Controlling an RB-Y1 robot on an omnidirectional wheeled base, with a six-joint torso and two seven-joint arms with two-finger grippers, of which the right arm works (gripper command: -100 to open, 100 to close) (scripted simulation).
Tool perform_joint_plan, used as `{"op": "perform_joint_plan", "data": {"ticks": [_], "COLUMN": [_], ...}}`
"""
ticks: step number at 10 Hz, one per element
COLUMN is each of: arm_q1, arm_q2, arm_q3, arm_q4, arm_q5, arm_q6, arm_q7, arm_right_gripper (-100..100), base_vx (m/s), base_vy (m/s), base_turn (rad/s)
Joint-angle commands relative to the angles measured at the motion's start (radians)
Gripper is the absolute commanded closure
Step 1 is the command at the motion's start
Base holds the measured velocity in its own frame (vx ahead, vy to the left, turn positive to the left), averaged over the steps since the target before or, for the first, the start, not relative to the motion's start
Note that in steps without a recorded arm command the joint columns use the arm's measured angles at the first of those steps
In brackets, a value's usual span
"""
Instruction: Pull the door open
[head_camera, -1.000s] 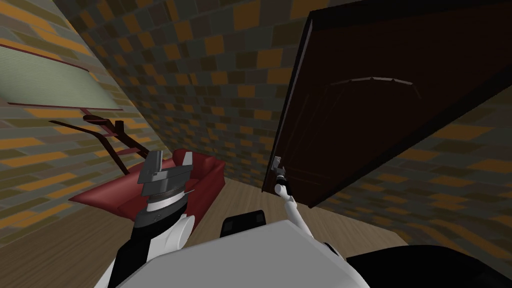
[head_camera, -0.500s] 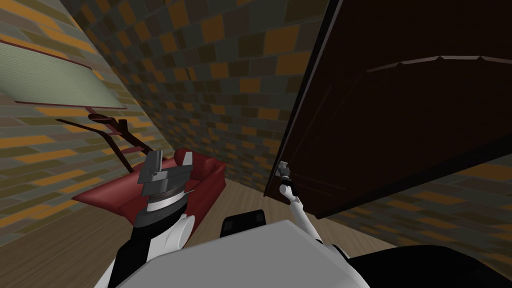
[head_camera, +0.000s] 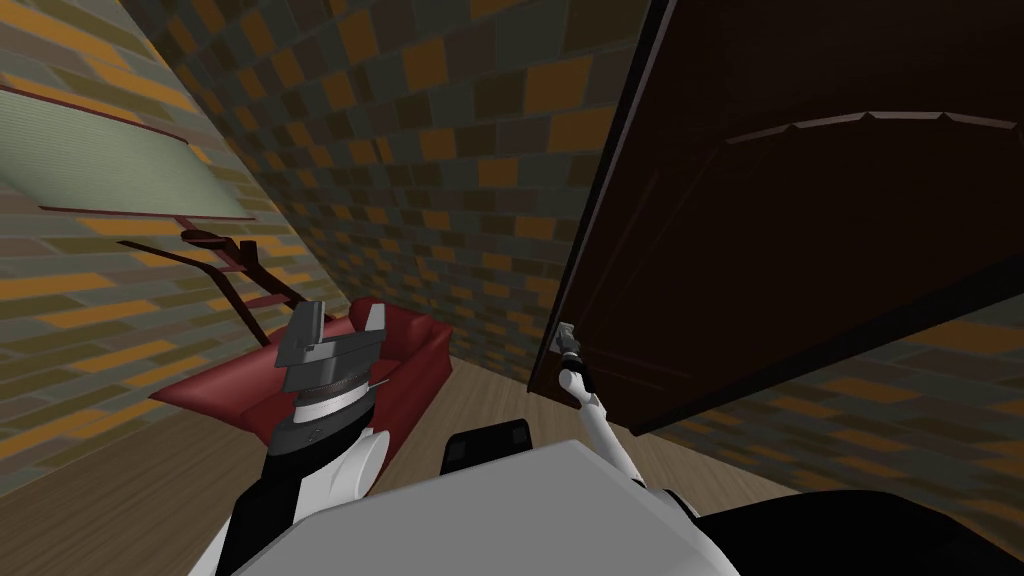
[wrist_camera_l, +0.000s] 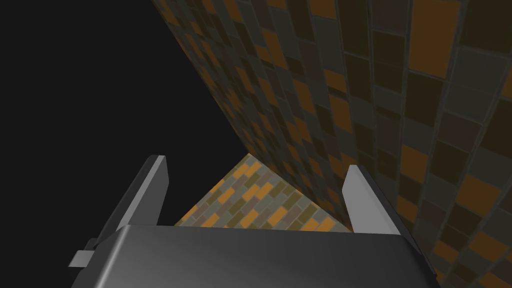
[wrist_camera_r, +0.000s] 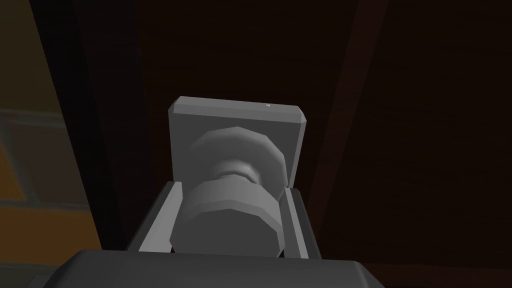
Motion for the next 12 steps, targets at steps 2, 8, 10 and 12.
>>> {"op": "perform_joint_plan", "data": {"ticks": [2, 8, 10, 12], "arm_q1": [0.007, 0.030, 0.039, 0.041], "arm_q2": [-0.012, -0.057, -0.074, -0.077], "arm_q3": [0.015, 0.068, 0.088, 0.092], "arm_q4": [-0.005, -0.022, -0.028, -0.026], "arm_q5": [0.000, -0.002, -0.002, -0.002], "arm_q6": [-0.001, -0.006, -0.008, -0.007], "arm_q7": [-0.016, -0.072, -0.093, -0.096], "arm_right_gripper": [100, 100, 100, 100], "base_vx": [-0.067, -0.210, -0.256, -0.172], "base_vy": [-0.028, -0.023, -0.049, -0.018], "base_turn": [0.063, 0.136, 0.136, 0.087]}}
